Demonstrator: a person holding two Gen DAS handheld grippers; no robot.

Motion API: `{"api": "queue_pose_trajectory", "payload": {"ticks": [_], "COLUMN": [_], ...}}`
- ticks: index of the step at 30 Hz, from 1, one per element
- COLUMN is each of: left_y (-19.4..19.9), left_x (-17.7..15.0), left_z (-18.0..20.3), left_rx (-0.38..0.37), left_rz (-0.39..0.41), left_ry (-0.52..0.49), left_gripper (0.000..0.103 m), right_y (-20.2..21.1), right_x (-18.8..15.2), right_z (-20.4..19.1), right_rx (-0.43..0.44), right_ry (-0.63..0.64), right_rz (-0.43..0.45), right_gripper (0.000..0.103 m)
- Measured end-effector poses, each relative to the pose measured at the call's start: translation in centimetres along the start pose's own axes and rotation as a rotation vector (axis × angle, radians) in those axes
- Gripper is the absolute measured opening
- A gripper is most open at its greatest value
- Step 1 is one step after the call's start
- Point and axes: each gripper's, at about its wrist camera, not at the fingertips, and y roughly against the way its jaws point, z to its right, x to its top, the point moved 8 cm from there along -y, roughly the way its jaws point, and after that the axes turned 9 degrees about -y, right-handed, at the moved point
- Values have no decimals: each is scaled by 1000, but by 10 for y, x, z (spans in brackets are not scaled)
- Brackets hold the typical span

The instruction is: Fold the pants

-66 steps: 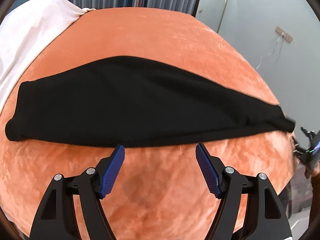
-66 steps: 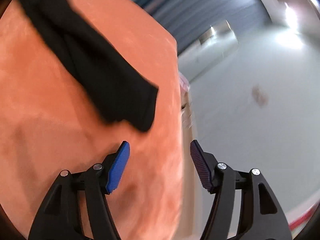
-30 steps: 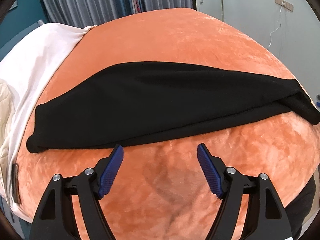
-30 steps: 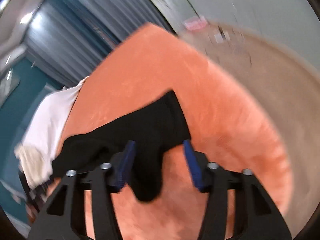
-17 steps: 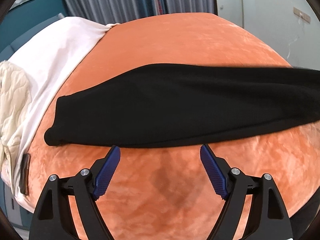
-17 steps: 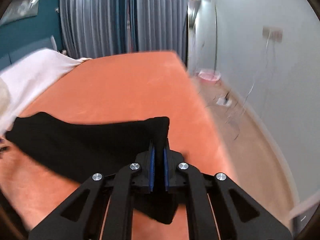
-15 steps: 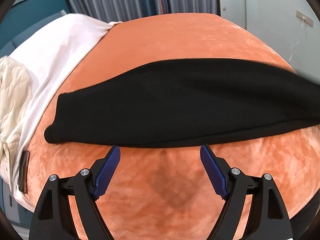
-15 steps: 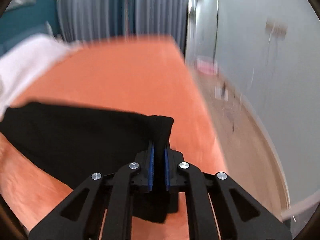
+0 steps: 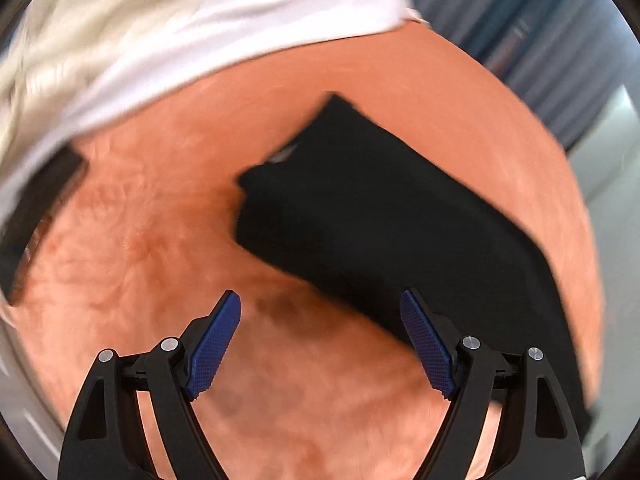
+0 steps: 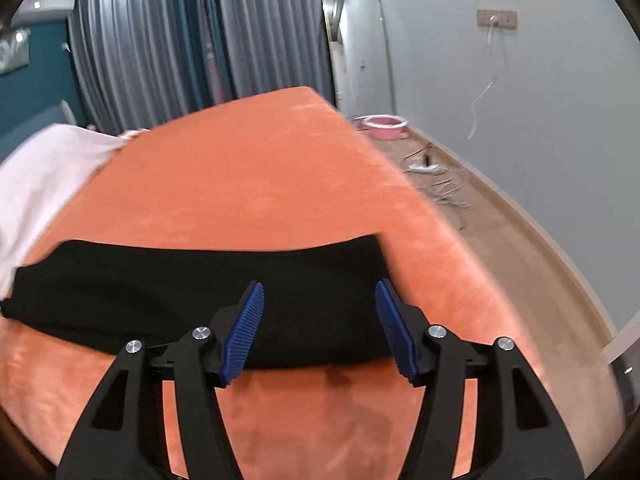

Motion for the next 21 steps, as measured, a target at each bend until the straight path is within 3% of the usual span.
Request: {"api": "queue_pose_trajectory", "payload": {"ticks": [4, 6, 7, 8, 9, 12, 16, 17, 19, 21], "left_y": [-36, -48, -49, -49, -46, -21, -10, -27, -65, -60], "left_x": [14, 23, 29, 34, 42, 67, 89, 88, 79, 70], "left_z": [-18, -18, -18, -14, -10, 6, 15, 10, 1, -2], "left_rx": [-137, -171, -166, -170, -206, -257, -182, -112, -65, -79], "left_rz": [-118, -137, -123, -121, -110, -17, 123, 117, 17, 67], "left_ry": [108, 126, 111, 80, 56, -57, -246, -298, -319, -312], "left_gripper": [78, 71, 35, 23, 21, 19, 19, 20, 22, 29], "right_y": [9, 6, 0, -4, -7, -7, -13, -21, -43, -51], "right_x": [-32, -47, -49, -53, -56, -59, -62, -66, -78, -89], "right_z": [-34, -61, -76, -85, -99, -124, -143, -139, -130, -117], "right_rx": [56, 70, 72, 78, 93, 111, 124, 112, 79, 46], "right_ry": [-5, 10, 10, 9, 9, 12, -5, -6, -8, -34], "right_rz": [-36, -61, -67, -73, -85, -72, -72, -84, -133, -163], "right_gripper": [57, 57, 57, 57, 57, 57, 57, 57, 57, 57]}}
